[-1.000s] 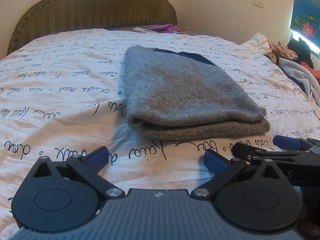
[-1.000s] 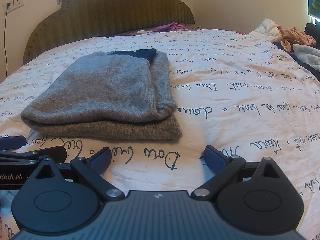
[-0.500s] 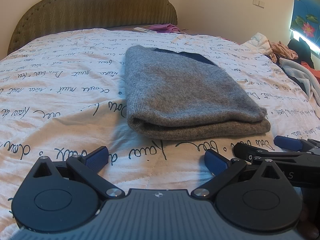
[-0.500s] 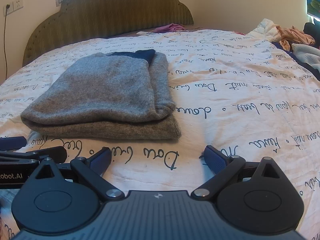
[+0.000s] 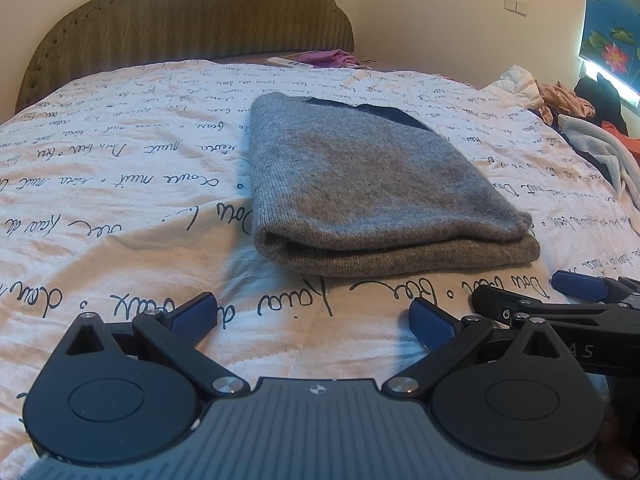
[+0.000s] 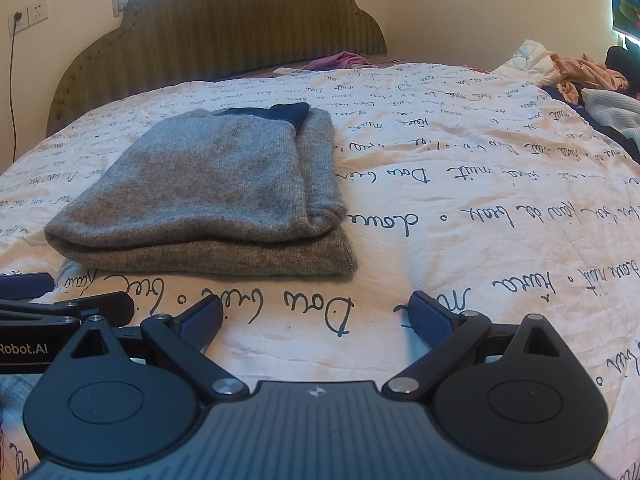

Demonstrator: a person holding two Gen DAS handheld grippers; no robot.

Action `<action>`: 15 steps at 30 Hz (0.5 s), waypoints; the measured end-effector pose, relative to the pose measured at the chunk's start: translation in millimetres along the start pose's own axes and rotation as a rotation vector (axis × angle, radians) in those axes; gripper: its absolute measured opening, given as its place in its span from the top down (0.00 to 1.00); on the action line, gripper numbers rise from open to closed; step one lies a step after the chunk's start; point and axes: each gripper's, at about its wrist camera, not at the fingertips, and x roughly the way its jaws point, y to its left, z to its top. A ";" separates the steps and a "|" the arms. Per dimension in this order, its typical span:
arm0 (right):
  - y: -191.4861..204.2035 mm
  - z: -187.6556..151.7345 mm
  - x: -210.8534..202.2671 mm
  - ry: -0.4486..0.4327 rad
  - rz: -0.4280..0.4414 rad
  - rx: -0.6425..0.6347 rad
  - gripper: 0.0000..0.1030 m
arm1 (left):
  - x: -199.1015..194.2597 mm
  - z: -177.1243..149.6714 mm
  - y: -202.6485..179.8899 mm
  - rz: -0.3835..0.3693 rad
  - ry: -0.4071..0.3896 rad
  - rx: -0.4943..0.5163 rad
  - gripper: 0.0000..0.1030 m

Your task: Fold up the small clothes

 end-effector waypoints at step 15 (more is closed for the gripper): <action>0.2 -0.3 -0.2 0.000 -0.004 -0.005 0.03 | 0.0 -0.1 0.9 -0.006 -0.002 -0.002 0.00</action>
